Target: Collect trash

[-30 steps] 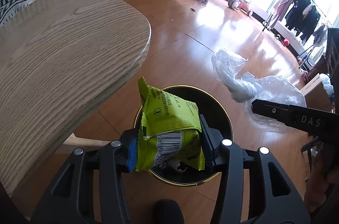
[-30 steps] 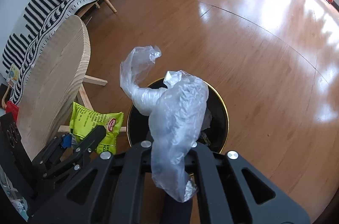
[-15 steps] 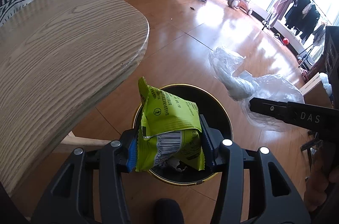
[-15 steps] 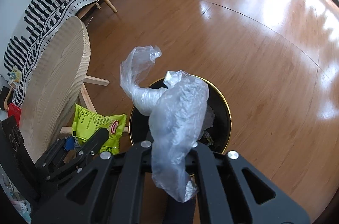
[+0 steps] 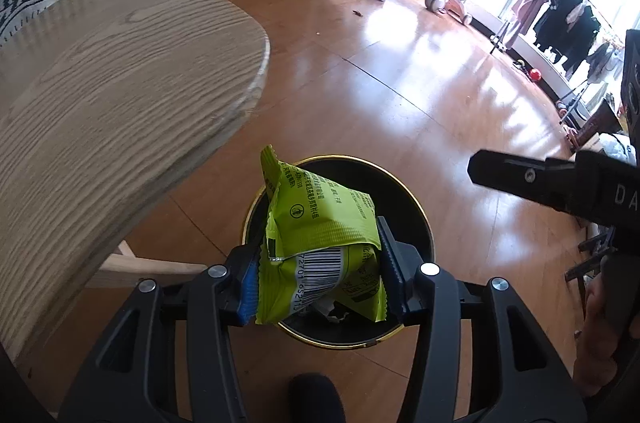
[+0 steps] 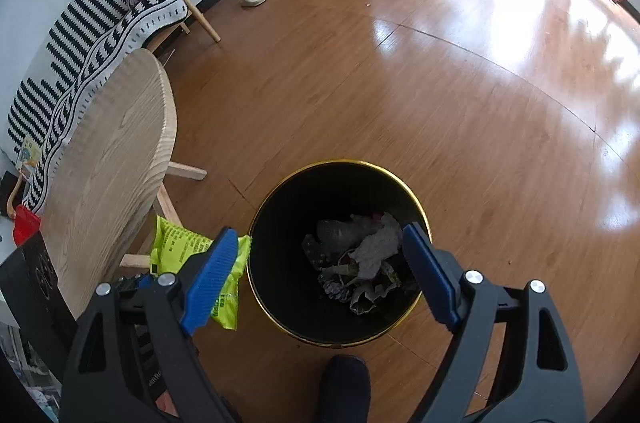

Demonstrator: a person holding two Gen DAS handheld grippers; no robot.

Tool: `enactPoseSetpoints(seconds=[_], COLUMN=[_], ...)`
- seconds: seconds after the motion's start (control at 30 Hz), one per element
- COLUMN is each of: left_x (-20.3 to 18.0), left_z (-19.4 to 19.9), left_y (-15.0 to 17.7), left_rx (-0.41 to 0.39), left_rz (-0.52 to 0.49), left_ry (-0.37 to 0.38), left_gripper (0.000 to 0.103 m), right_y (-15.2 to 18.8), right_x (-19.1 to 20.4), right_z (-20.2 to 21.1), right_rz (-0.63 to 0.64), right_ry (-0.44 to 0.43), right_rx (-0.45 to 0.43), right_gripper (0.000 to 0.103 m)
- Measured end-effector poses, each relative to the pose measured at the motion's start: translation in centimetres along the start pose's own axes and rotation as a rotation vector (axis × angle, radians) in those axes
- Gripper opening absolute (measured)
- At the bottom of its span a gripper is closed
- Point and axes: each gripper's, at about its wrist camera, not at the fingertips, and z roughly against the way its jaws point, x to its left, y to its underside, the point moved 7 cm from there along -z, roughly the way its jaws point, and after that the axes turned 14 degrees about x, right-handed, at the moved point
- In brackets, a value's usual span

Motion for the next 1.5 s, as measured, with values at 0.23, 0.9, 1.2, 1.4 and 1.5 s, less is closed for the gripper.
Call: enactPoseSetpoints(seconds=[0.23, 0.9, 1.2, 1.4, 1.5], left_x=[-0.6, 18.8, 32.9, 39.3, 41.5], left_z=[0.7, 20.1, 29.7, 33.2, 34.1], left_y=[-0.2, 6.5, 16.2, 22.0, 24.1], left_rx=[-0.045, -0.211, -0.269, -0.283, -0.282], left_rz=[-0.019, 0.220, 0.492, 0.632, 0.669], left_ry=[0.022, -0.290, -0.441, -0.489, -0.509], left_gripper=[0.073, 0.095, 0.095, 0.095, 0.095], right_y=[-0.2, 3.1, 11.0, 16.6, 18.5], right_x=[-0.4, 22.5, 41.1, 49.8, 52.7], right_z=[1.4, 4.6, 1.5, -0.8, -2.1], right_rz=[-0.033, 0.381, 0.673, 0.824, 0.868], right_ry=[-0.007, -0.045, -0.129, -0.144, -0.144], right_rx=[-0.050, -0.151, -0.085, -0.054, -0.035], right_gripper=[0.081, 0.084, 0.084, 0.084, 0.084])
